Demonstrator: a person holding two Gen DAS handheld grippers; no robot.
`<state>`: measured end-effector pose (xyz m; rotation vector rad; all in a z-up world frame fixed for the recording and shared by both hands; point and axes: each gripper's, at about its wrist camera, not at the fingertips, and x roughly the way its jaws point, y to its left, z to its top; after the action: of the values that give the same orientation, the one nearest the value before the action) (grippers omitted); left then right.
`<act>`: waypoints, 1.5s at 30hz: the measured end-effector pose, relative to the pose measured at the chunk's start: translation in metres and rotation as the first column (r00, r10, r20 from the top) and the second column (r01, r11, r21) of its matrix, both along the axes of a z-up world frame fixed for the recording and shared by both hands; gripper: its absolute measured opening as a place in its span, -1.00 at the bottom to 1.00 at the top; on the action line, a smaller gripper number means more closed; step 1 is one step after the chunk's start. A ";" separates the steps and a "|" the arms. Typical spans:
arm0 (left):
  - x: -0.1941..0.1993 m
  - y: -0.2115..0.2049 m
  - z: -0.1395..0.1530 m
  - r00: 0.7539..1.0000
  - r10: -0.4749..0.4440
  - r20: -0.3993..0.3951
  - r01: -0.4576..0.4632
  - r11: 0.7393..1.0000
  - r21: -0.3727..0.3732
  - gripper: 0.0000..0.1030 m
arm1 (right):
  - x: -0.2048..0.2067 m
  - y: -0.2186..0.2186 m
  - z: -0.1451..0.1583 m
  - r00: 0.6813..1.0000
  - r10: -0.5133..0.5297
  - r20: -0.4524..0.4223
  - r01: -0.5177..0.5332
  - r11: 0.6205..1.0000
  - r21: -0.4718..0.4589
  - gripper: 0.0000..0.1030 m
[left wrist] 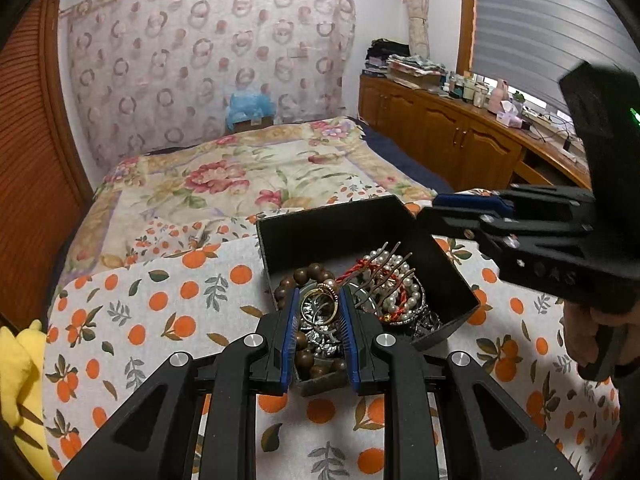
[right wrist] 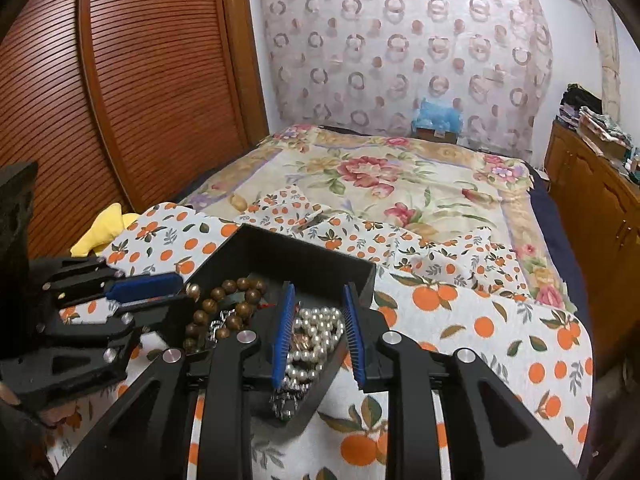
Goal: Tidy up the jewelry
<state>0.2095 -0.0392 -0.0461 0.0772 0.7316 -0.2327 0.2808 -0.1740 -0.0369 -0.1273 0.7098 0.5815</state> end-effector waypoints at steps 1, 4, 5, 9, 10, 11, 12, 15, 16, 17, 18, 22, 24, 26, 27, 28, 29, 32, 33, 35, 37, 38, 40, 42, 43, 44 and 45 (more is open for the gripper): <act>0.000 0.000 0.000 1.000 0.001 0.001 -0.001 1.000 0.001 -0.64 | -0.003 -0.001 0.000 1.000 -0.004 0.004 0.004 1.000 -0.003 -0.47; 0.002 -0.001 -0.001 1.000 0.007 0.001 -0.007 1.000 -0.001 -0.64 | -0.009 -0.007 0.001 1.000 -0.017 0.015 0.017 1.000 -0.005 -0.47; 0.002 -0.001 -0.001 1.000 0.009 0.001 -0.009 1.000 0.000 -0.63 | -0.011 -0.009 0.001 1.000 -0.023 0.019 0.023 1.000 -0.005 -0.47; 0.009 -0.003 -0.003 0.999 0.030 -0.011 -0.030 1.000 0.000 -0.31 | -0.016 -0.016 0.002 0.998 -0.046 0.032 0.046 0.999 -0.003 -0.47; 0.008 -0.002 -0.003 0.999 0.038 -0.007 -0.038 0.999 -0.002 -0.22 | -0.019 -0.018 0.003 0.998 -0.052 0.036 0.052 0.999 -0.001 -0.47; 0.006 -0.001 -0.003 0.999 0.042 -0.005 -0.042 0.999 -0.005 -0.21 | -0.020 -0.020 0.003 0.998 -0.056 0.038 0.056 0.998 0.002 -0.47; 0.005 0.000 -0.003 0.999 0.045 -0.006 -0.045 0.999 -0.008 -0.16 | -0.024 -0.023 0.003 0.997 -0.064 0.040 0.063 0.998 0.008 -0.47; -0.006 0.002 0.000 0.998 0.060 0.010 -0.060 0.998 -0.011 0.19 | -0.034 -0.028 0.005 0.995 -0.082 0.053 0.081 0.997 0.019 -0.38; -0.010 0.002 0.001 0.998 0.063 0.017 -0.063 0.998 -0.013 0.25 | -0.039 -0.029 0.006 0.995 -0.085 0.055 0.084 0.996 0.032 -0.28; -0.014 0.002 0.002 0.998 0.066 0.023 -0.066 0.998 -0.015 0.40 | -0.042 -0.030 0.007 0.994 -0.091 0.055 0.088 0.995 0.041 -0.05; -0.019 0.002 0.003 0.997 0.070 0.029 -0.069 0.998 -0.012 0.50 | -0.045 -0.030 0.009 0.993 -0.098 0.060 0.096 0.994 0.044 0.10; -0.036 0.003 0.012 0.993 0.097 0.063 -0.097 0.995 -0.006 0.77 | -0.059 -0.032 0.015 0.989 -0.123 0.083 0.119 0.991 0.053 0.27; -0.044 0.005 0.018 0.991 0.113 0.077 -0.112 0.994 -0.008 0.82 | -0.065 -0.032 0.019 0.985 -0.141 0.096 0.135 0.989 0.063 0.57; -0.052 0.007 0.021 0.988 0.127 0.087 -0.126 0.992 -0.009 0.85 | -0.072 -0.033 0.020 0.980 -0.164 0.114 0.158 0.986 0.057 0.78; -0.057 0.008 0.023 0.987 0.132 0.092 -0.131 0.991 -0.011 0.85 | -0.077 -0.033 0.021 0.977 -0.171 0.126 0.165 0.985 0.058 0.88; -0.060 0.009 0.024 0.986 0.136 0.094 -0.135 0.991 -0.014 0.85 | -0.080 -0.034 0.022 0.975 -0.177 0.134 0.170 0.984 0.060 0.92; -0.063 0.010 0.025 0.986 0.138 0.094 -0.137 0.990 -0.014 0.85 | -0.085 -0.035 0.023 0.973 -0.186 0.139 0.179 0.982 0.062 0.95; -0.076 0.014 0.027 0.984 0.149 0.100 -0.148 0.989 -0.016 0.85 | -0.097 -0.037 0.025 0.967 -0.207 0.146 0.198 0.978 0.070 0.95; -0.081 0.015 0.028 0.983 0.151 0.103 -0.149 0.989 -0.022 0.85 | -0.102 -0.038 0.025 0.966 -0.211 0.151 0.201 0.976 0.077 0.95; -0.088 0.019 0.027 0.983 0.156 0.099 -0.153 0.988 -0.032 0.85 | -0.112 -0.040 0.027 0.962 -0.222 0.160 0.209 0.973 0.093 0.95; -0.096 0.021 0.026 0.981 0.167 0.097 -0.164 0.985 -0.046 0.85 | -0.121 -0.041 0.029 0.957 -0.236 0.171 0.220 0.970 0.106 0.95; -0.099 0.023 0.027 0.980 0.172 0.098 -0.167 0.984 -0.055 0.85 | -0.126 -0.042 0.030 0.953 -0.246 0.178 0.229 0.967 0.111 0.95; -0.107 0.026 0.028 0.978 0.179 0.107 -0.172 0.983 -0.067 0.85 | -0.132 -0.043 0.031 0.950 -0.255 0.178 0.236 0.964 0.123 0.95; -0.114 0.026 0.029 0.977 0.178 0.119 -0.172 0.983 -0.064 0.85 | -0.138 -0.046 0.030 0.947 -0.265 0.180 0.245 0.961 0.126 0.95; -0.118 0.027 0.030 0.976 0.180 0.125 -0.173 0.983 -0.060 0.85 | -0.140 -0.047 0.030 0.946 -0.267 0.181 0.247 0.961 0.128 0.95; -0.121 0.027 0.031 0.975 0.182 0.130 -0.176 0.983 -0.057 0.85 | -0.142 -0.048 0.029 0.945 -0.271 0.181 0.250 0.960 0.130 0.95; -0.125 0.027 0.033 0.973 0.185 0.138 -0.179 0.982 -0.055 0.85 | -0.145 -0.049 0.028 0.945 -0.271 0.182 0.251 0.959 0.130 0.95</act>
<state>0.0848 -0.0122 -0.0131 -0.0139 0.5869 -0.0660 0.1357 -0.2225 -0.0086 0.0085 0.4903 0.3443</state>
